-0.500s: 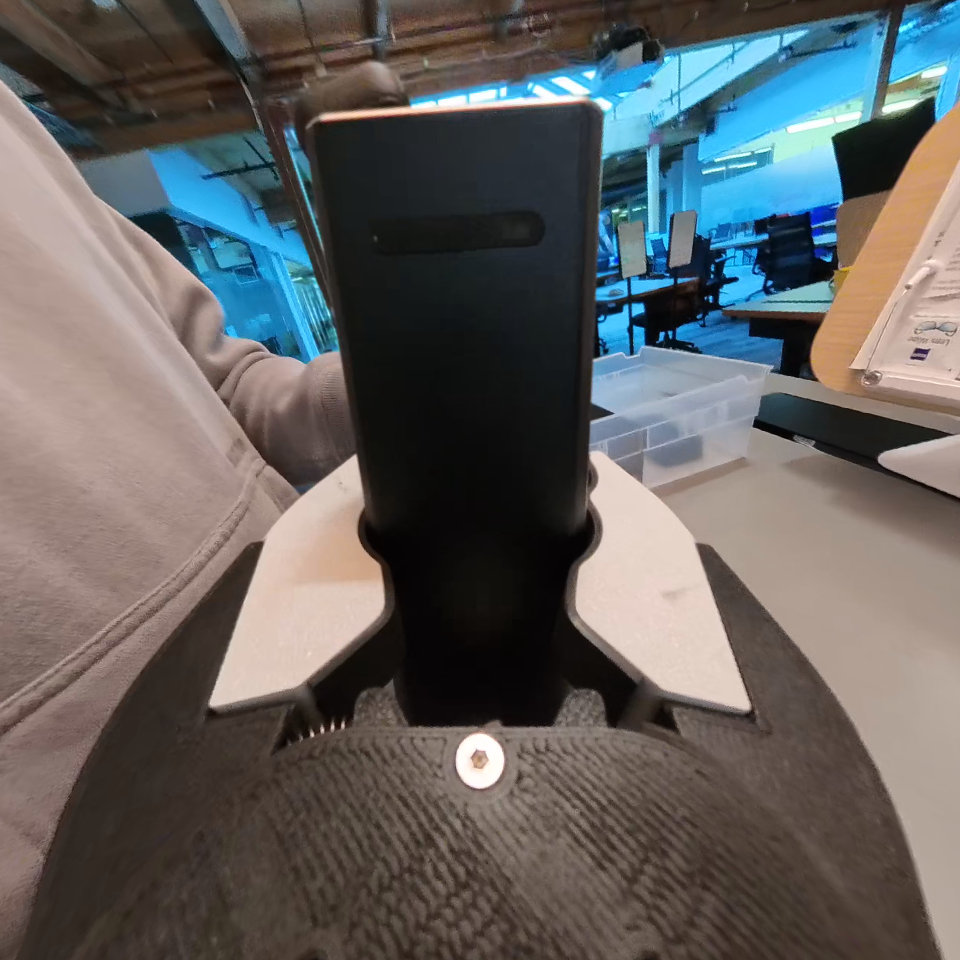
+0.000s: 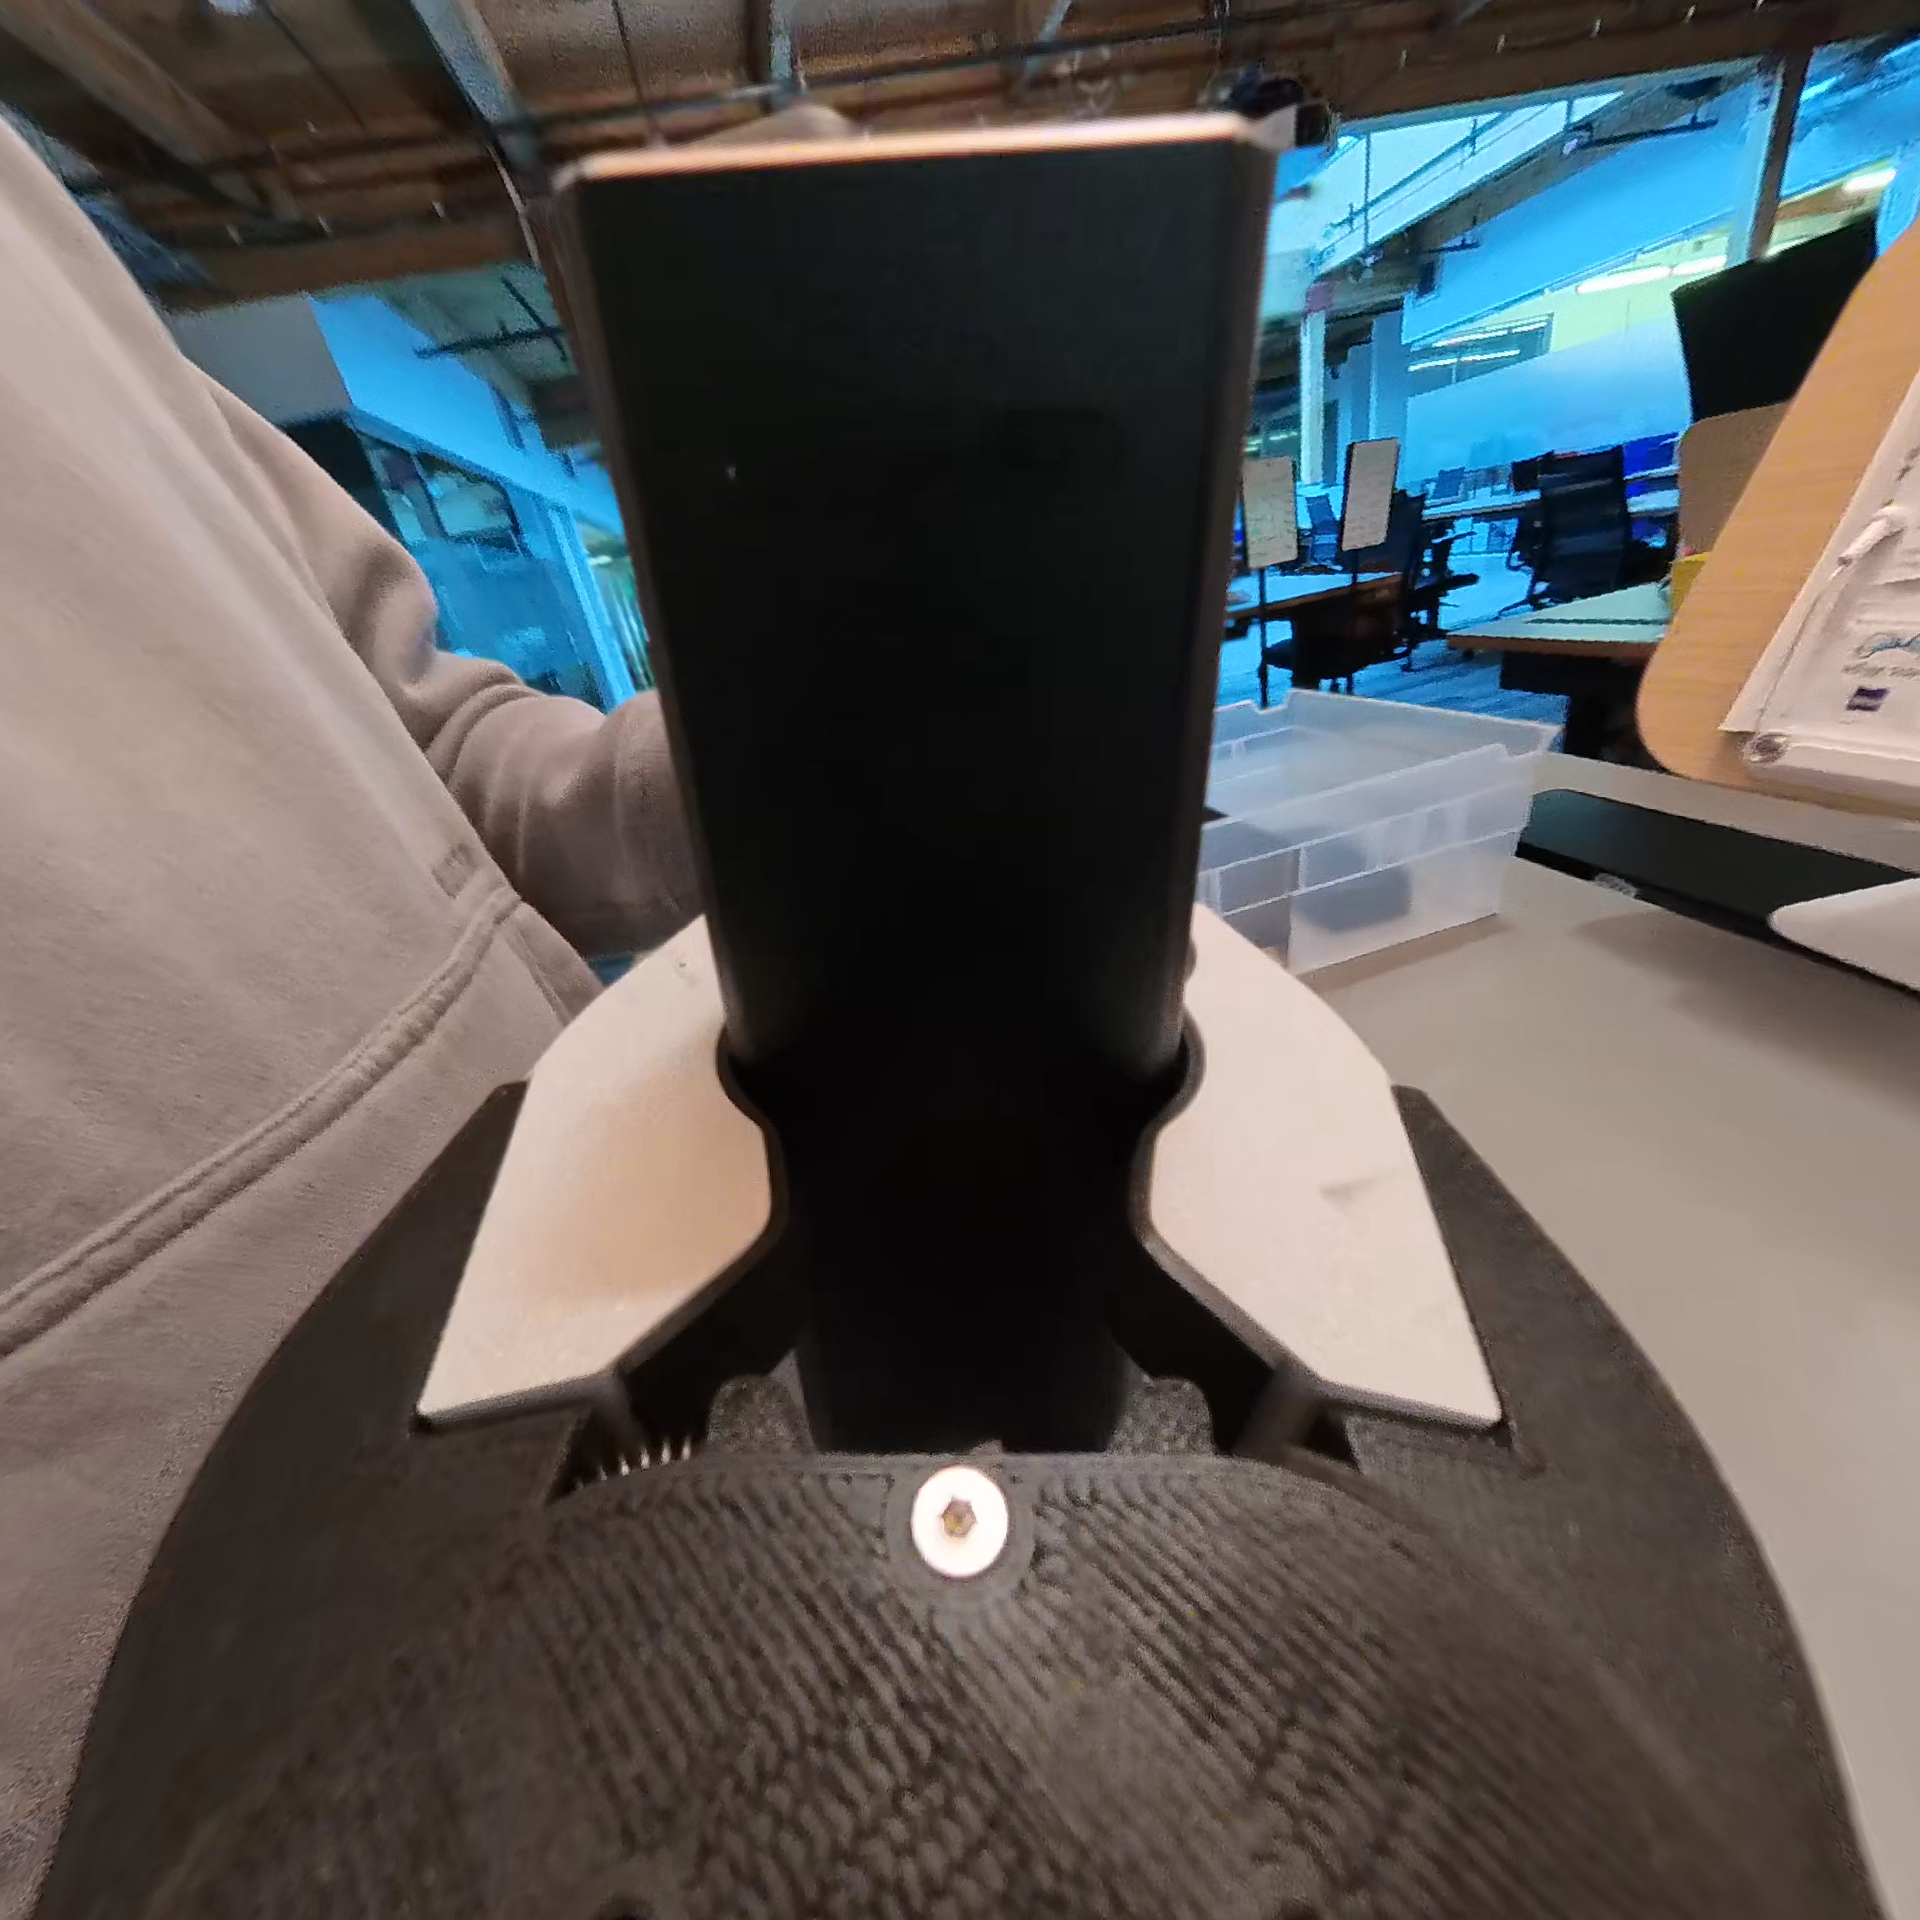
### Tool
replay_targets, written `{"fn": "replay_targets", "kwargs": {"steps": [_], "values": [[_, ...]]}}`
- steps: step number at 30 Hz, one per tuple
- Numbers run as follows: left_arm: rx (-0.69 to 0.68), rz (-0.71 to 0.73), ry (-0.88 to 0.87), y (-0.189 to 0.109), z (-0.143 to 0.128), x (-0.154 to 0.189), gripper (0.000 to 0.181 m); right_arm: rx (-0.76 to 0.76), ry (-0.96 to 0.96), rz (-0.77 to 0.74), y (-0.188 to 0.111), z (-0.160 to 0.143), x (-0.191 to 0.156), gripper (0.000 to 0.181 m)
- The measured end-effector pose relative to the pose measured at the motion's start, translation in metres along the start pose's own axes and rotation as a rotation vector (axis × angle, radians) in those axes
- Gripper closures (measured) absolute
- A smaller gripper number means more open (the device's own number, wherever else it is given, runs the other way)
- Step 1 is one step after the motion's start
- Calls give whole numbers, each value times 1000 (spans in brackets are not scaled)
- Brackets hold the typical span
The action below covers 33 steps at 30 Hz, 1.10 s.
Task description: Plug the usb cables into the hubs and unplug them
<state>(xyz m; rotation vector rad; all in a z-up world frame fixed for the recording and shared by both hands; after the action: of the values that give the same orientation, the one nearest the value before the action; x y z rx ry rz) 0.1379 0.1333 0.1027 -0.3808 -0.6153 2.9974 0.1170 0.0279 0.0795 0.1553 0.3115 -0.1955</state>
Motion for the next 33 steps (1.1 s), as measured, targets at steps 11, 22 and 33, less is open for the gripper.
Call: {"fn": "replay_targets", "kwargs": {"steps": [11,22,33], "values": [[129,29,-61,-5,53,-13,116,-124,-119,-139,9,6,4,109],[21,-64,151,10,52,-4,119,-254,-82,-168,15,9,-3,102],[82,-96,75,-1,56,-13,119,-228,-92,-219,20,16,-5,108]]}}
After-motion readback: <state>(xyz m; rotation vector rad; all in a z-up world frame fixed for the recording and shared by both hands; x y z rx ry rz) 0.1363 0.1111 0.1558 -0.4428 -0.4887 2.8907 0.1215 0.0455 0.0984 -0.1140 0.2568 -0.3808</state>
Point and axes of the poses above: each gripper's, where its closed fingertips meet, y out along the fingers, z out of its top, x = y × z across the jaws, the point moved 7 cm from there along -y, back along the fingers, and after that the axes turned 8 degrees about y, right-handed, at the moved point
